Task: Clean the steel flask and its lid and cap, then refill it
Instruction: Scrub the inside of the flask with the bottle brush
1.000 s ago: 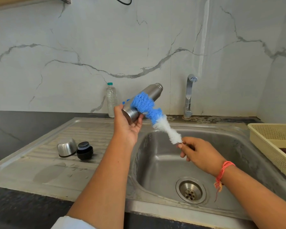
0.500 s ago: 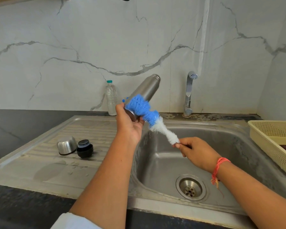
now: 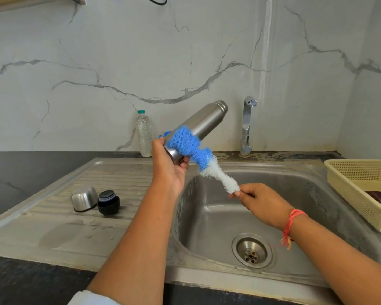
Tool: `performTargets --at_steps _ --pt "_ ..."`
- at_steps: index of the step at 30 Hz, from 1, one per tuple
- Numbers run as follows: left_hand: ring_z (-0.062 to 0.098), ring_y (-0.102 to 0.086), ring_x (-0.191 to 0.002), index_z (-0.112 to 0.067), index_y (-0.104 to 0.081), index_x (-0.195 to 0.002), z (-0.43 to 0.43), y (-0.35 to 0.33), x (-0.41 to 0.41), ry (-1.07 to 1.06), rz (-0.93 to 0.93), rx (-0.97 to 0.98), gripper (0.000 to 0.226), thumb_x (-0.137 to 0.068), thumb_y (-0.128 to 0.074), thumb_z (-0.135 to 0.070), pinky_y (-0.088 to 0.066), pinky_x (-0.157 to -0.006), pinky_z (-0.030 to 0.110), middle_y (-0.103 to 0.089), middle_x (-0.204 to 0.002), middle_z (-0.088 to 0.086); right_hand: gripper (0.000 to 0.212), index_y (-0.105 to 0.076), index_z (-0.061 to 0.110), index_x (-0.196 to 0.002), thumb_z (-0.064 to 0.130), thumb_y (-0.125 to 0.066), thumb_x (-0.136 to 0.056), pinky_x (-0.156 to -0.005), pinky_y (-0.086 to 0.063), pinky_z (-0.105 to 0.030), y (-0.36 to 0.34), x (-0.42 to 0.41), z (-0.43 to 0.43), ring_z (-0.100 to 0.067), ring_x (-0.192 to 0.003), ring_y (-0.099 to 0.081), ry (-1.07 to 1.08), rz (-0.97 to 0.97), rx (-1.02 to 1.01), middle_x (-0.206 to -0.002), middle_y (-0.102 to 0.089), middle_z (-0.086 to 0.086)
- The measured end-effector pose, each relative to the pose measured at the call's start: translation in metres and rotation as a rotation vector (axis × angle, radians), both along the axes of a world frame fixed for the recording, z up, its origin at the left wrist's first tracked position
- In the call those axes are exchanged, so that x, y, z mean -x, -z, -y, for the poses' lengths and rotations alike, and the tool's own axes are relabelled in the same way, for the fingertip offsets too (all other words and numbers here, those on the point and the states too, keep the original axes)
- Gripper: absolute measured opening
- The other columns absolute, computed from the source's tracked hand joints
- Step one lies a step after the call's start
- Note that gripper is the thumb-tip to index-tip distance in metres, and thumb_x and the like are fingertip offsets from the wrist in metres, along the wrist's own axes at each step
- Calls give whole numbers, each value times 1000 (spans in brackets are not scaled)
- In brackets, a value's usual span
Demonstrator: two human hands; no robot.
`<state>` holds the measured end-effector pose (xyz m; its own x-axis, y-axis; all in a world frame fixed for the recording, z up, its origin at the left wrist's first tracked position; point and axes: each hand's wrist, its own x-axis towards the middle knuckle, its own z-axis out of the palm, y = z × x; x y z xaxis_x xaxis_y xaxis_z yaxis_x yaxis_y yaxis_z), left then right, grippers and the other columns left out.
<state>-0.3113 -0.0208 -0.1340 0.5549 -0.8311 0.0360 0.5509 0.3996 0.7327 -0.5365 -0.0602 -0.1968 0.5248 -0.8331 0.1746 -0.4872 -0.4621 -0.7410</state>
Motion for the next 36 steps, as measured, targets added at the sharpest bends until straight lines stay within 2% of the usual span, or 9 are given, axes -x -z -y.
performTargets --at_steps 7,13,15,18,20,24,29,33,36 --pt "13 -57 -60 -15 -56 -118 5 4 8 -72 156 1 50 -79 -56 -47 -46 -49 26 -64 -93 8 25 -73 29 -99 27 -49 -105 -48 -33 -21 -6 -5 -4 -15 -56 -36 21 63 -27 -66 -44 -4" --pt "13 -54 -58 -18 -53 -117 5 7 10 -111 258 -22 54 -74 -53 -51 -44 -48 26 -60 -99 10 25 -74 26 -99 26 -49 -105 -42 -31 -16 -10 1 -4 -5 -41 -32 58 117 -79 -65 -45 -1" --pt "16 -55 -65 -19 -53 -113 5 5 14 -130 265 -15 54 -71 -54 -52 -44 -49 27 -59 -104 10 25 -73 25 -99 27 -49 -105 -40 -30 -14 -14 -4 -8 -3 -39 -32 54 159 -79 -65 -45 -1" --pt "21 -55 -75 -17 -54 -116 4 4 7 -168 270 -12 68 -62 -55 -58 -45 -49 28 -59 -107 11 25 -74 25 -100 28 -50 -105 -43 -31 -13 -15 -4 -19 -4 -41 -35 -3 112 -43 -66 -46 -1" --pt "20 -55 -74 -18 -54 -116 3 5 5 -173 270 -5 69 -60 -54 -60 -44 -48 28 -58 -108 10 25 -73 29 -98 29 -49 -105 -47 -34 -18 -15 -1 -16 -7 -47 -38 35 69 -7 -65 -48 -1" --pt "20 -54 -75 -19 -54 -114 4 6 10 -176 255 7 64 -63 -55 -57 -44 -48 27 -56 -109 10 27 -73 26 -97 31 -48 -105 -50 -36 -25 -20 12 7 -11 -50 -43 284 141 4 -62 -52 2" --pt "20 -61 -90 -18 -56 -124 7 9 7 -163 282 -24 65 -71 -51 -56 -50 -56 28 -62 -121 15 24 -73 32 -98 34 -50 -104 -47 -33 -15 -14 -7 -25 -2 -45 -40 -11 -1 49 -56 -48 9" --pt "16 -57 -68 -12 -55 -128 5 6 2 -172 160 1 65 -77 -53 -51 -46 -50 27 -60 -107 10 24 -73 27 -101 31 -49 -105 -40 -31 -14 -17 -1 -4 -1 -36 -38 186 98 39 -48 -46 9" --pt "19 -57 -72 -12 -54 -128 7 5 3 -195 165 -29 65 -77 -53 -52 -48 -53 27 -61 -104 10 26 -73 25 -99 32 -49 -105 -41 -32 -15 -16 1 -5 -2 -38 -37 149 73 31 -51 -46 9"
